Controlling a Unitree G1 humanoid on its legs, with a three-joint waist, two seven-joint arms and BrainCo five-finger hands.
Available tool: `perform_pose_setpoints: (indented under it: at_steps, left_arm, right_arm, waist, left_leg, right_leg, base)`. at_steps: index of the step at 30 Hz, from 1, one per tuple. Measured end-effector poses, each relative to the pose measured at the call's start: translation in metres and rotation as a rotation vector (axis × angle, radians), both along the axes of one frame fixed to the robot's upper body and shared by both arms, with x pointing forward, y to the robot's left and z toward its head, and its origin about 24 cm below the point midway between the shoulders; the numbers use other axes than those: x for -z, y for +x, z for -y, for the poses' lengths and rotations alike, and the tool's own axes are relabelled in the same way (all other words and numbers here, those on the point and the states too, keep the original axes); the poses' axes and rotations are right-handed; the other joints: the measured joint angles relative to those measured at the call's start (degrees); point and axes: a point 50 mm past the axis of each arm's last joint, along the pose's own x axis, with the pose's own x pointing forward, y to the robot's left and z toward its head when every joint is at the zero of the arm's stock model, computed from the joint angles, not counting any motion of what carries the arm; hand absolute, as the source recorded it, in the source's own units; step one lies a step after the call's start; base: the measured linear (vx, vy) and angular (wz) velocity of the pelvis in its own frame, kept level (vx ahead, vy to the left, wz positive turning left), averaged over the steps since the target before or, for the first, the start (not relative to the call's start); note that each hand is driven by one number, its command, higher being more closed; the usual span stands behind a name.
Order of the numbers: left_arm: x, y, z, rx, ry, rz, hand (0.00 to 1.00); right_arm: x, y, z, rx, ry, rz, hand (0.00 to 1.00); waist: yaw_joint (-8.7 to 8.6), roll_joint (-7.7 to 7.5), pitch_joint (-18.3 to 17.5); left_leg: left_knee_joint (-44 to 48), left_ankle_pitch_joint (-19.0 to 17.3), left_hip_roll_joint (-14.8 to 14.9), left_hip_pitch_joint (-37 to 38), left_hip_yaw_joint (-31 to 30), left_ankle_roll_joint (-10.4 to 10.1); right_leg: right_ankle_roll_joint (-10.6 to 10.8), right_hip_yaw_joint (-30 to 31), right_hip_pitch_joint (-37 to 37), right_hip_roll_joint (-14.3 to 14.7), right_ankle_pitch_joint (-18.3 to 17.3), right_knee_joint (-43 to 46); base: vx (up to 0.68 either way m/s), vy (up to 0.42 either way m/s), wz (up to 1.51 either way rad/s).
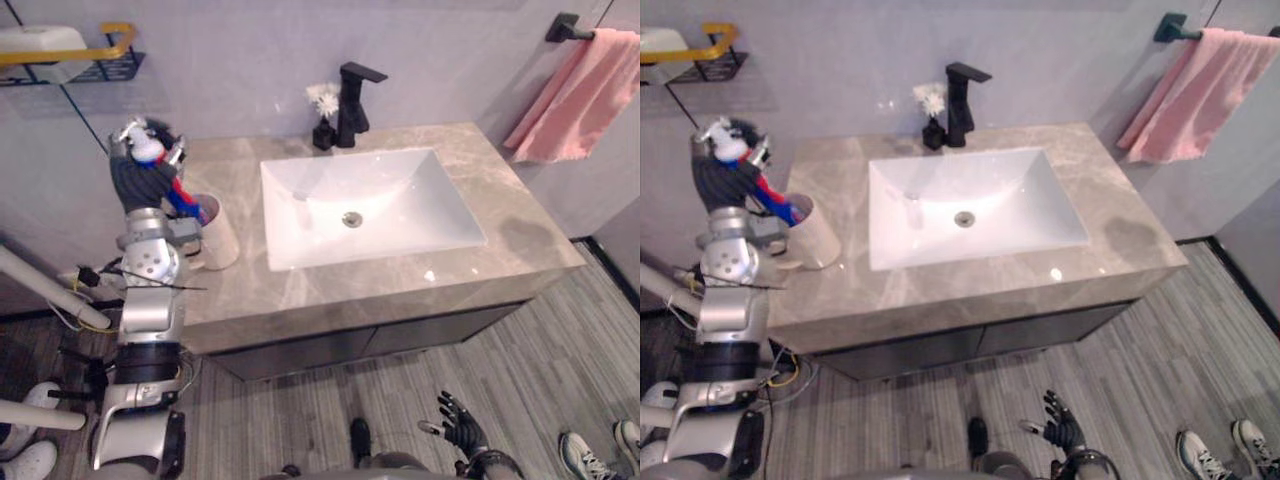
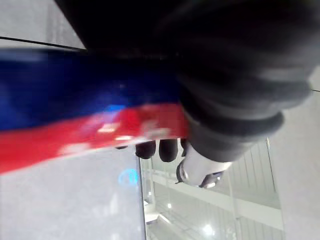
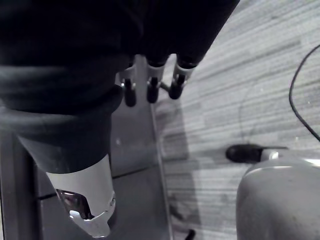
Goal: Organize washtable
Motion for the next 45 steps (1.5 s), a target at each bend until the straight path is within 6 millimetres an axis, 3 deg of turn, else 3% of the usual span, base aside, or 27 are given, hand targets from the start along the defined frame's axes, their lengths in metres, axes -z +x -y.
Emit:
perform_pose_setpoints:
  at_steps: [7, 16, 24, 28, 31, 37, 43, 44, 45]
  left_arm:
    - [0.001, -0.003, -0.008, -0.029, -0.014, 0.003, 0.00]
    - [0.000, -0.004, -0.001, -0.008, -0.029, 0.022, 0.00]
    - [-0.027, -0.019, 0.018, 0.061, -0.008, 0.167, 0.00]
    - [-0.045, -0.039, 0.033, 0.128, 0.034, 0.301, 0.00]
    - [-0.046, -0.050, 0.037, 0.155, 0.052, 0.336, 0.00]
    - [-0.022, -0.076, 0.034, 0.168, 0.032, 0.292, 0.00]
    - [0.025, -0.096, 0.025, 0.132, -0.104, 0.133, 0.00]
    - [0.035, -0.099, 0.026, 0.138, -0.138, 0.099, 1.00]
    - [0.038, -0.101, 0.026, 0.141, -0.156, 0.085, 1.00]
  right_arm:
    - [0.000, 0.000, 0.001, 0.004, -0.001, 0.001, 0.00]
    - [0.000, 0.000, 0.000, 0.007, 0.002, 0.001, 0.00]
    - [0.000, 0.000, -0.002, 0.004, 0.008, 0.001, 0.00]
    - [0.001, 0.000, -0.003, 0.002, 0.009, 0.000, 0.00]
    - [0.001, 0.000, -0.003, 0.001, 0.009, -0.002, 0.00]
    - [0.002, -0.002, -0.002, 0.002, 0.010, -0.010, 0.00]
    - [0.002, -0.006, 0.001, 0.021, 0.006, -0.017, 0.00]
    - [0.002, -0.007, 0.003, 0.033, 0.004, -0.017, 0.00]
    - [0.002, -0.007, 0.004, 0.037, 0.003, -0.017, 0.00]
  waist:
    - [-0.04, 0.47, 0.3]
    - [0.43, 0.43, 0.4]
    - [0.78, -0.64, 0.3]
    - [1.26, -0.63, 0.3]
    - [1.70, -0.62, 0.3]
    - [2.48, -0.48, 0.2]
    - [3.00, 0.29, -0.5]
    - [3.37, 0.59, -0.6]
    - [3.59, 0.72, -0.7]
  left_leg:
    - [0.1, 0.0, 0.0, 0.0, -0.1, 0.0]
    - [0.2, 0.0, -0.3, -0.2, -0.3, 0.1]
    - [0.6, 0.3, -0.3, -0.1, -1.2, 0.6]
    - [1.4, 0.3, -0.3, -0.5, -1.6, 0.7]
    - [1.4, 0.4, -0.2, -0.6, -1.9, 0.7]
    - [1.5, 0.6, -0.2, -0.8, -2.7, 1.0]
    - [1.7, 0.7, -0.4, -0.9, -3.4, 1.1]
    - [1.7, 0.7, -0.5, -0.9, -3.5, 1.1]
    - [1.7, 0.7, -0.5, -0.9, -3.5, 1.1]
  right_leg:
    - [0.1, -0.2, -0.3, -0.1, 0.0, 0.0]
    - [0.1, -0.5, 0.1, -0.4, 0.1, 0.0]
    - [-0.2, -1.2, 0.8, -0.5, 0.3, 0.0]
    - [-0.4, -1.5, 0.9, -0.6, 0.5, 0.0]
    - [-0.6, -1.9, 0.9, -0.6, 0.6, 0.0]
    - [-0.6, -2.9, 1.2, -0.7, 0.6, 0.0]
    - [-0.4, -4.1, 1.7, -1.0, 0.3, 0.0]
    - [-0.4, -4.1, 1.7, -1.1, 0.3, 0.0]
    - [-0.4, -4.2, 1.7, -1.2, 0.3, 0.0]
  base:
    - [-0.03, 0.010, 0.00]
    - [0.00, 0.005, 0.01]
    - [-0.04, 0.008, 0.06]
    - [-0.05, 0.003, 0.04]
    - [-0.04, -0.001, 0.05]
    - [-0.02, 0.011, 0.09]
    - [-0.01, 0.023, 0.11]
    - [0.00, 0.000, 0.00]
    - [-0.02, 0.024, 0.03]
